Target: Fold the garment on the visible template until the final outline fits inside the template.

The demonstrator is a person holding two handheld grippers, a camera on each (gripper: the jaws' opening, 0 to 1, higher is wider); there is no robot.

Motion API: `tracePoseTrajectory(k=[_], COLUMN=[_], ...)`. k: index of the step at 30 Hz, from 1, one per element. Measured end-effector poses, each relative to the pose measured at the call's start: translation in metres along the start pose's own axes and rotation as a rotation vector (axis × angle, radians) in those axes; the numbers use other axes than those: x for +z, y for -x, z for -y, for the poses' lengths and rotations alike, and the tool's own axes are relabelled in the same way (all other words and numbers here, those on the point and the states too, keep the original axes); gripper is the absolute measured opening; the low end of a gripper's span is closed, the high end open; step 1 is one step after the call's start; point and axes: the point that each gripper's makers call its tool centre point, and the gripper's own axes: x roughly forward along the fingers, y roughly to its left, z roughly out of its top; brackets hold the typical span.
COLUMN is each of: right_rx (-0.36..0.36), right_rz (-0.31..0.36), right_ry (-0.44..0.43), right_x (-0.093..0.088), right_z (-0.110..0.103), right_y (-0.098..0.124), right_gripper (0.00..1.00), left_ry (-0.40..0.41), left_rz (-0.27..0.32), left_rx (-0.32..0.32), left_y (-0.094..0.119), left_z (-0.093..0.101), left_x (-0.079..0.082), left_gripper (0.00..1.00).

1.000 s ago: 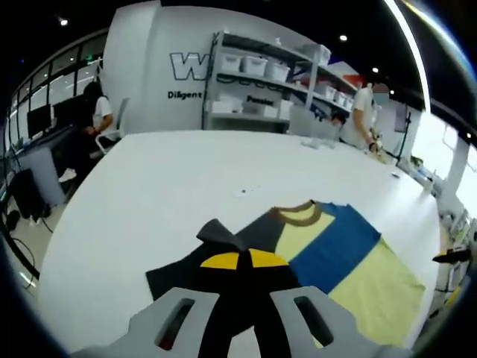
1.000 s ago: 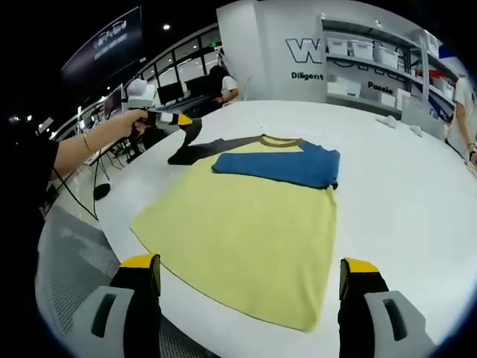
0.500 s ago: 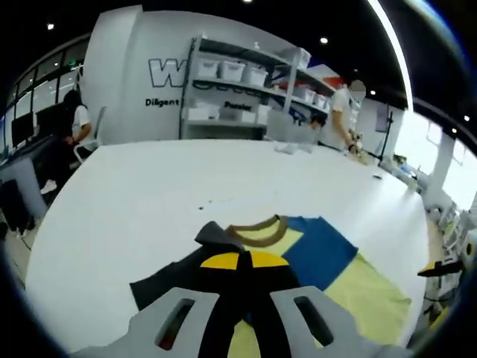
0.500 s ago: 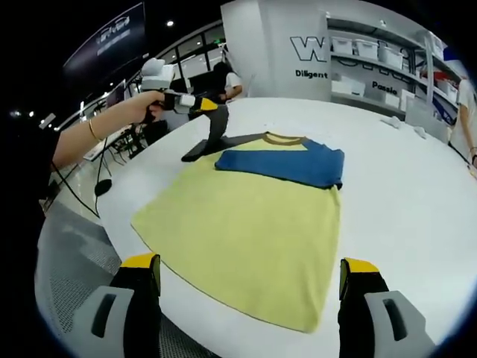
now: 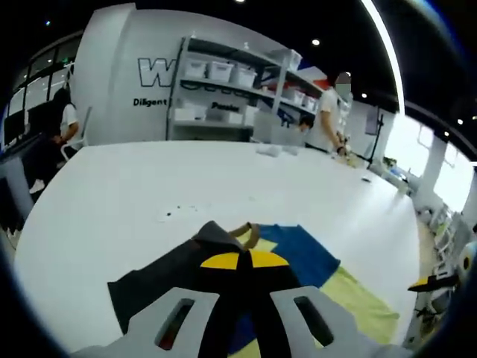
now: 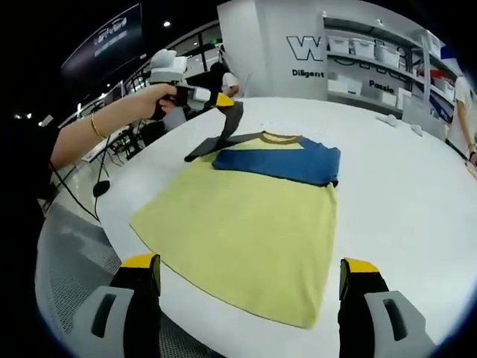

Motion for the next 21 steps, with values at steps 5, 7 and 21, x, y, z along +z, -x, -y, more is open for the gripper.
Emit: tracePoseTrajectory(k=[5, 7, 21], right_rx=[-0.003, -0.007, -0.006], right_rz=[-0.012, -0.015, -0.03], right_ry=[-0.007, -0.008, -0.008], right_x=[-0.006, -0.007, -0.01], right_z=[0.0, 0.001, -0.001], right_y=[0.002, 0.002, 0.0], right_gripper=[0.99, 0.99, 0.99], left_ry=[0.01, 0.013, -0.018], left_rz=[0.005, 0.012, 0.065], left_rx=[-0.014, -0.022, -0.135], left_y=[-0.006, -0.007, -0.02], left_z=[0.012, 0.016, 0.053], left_x=[0.001, 0.004, 0.018], left_gripper=[0.02, 0.02, 0.02])
